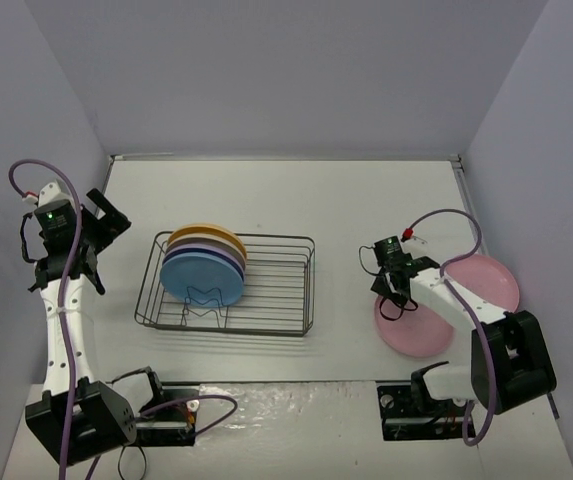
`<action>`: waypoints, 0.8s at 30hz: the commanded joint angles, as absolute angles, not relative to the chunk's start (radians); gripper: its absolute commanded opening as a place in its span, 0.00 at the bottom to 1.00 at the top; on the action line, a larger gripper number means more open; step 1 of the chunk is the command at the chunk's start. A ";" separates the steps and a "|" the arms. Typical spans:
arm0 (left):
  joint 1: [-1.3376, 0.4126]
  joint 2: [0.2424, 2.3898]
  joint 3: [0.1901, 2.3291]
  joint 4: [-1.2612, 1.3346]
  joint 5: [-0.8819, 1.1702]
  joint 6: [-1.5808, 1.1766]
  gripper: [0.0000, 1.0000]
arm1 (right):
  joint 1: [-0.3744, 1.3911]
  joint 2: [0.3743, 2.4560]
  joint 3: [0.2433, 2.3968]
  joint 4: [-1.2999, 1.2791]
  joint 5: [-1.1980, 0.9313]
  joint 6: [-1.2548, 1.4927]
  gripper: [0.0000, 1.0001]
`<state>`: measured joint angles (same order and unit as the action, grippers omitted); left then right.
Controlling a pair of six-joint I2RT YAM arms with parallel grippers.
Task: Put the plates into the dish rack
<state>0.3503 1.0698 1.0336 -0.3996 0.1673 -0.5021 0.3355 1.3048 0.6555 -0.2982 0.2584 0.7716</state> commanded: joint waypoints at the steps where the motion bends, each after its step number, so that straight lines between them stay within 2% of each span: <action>1: 0.340 1.042 1.053 -0.353 0.152 -0.507 0.97 | 0.337 1.301 0.635 -0.343 0.324 0.812 0.29; 6: 0.334 1.035 1.054 -0.358 0.138 -0.502 0.97 | 0.339 1.323 0.643 -0.302 0.303 0.789 0.30; 12: 0.333 1.031 1.057 -0.368 0.126 -0.500 0.97 | 0.342 1.362 0.615 -0.297 0.308 0.798 0.25; 15: 0.331 1.028 1.057 -0.370 0.124 -0.500 0.97 | 0.344 1.365 0.612 -0.295 0.312 0.804 0.16; 17: 0.330 1.025 1.057 -0.368 0.125 -0.500 0.97 | 0.359 1.351 0.623 -0.306 0.317 0.799 0.02; 19: 0.330 1.023 1.057 -0.370 0.123 -0.500 0.97 | 0.389 1.319 0.679 -0.354 0.337 0.784 0.00; 24: 0.330 1.008 1.063 -0.368 0.156 -0.503 0.97 | 0.586 1.255 0.884 -0.481 0.479 0.734 0.00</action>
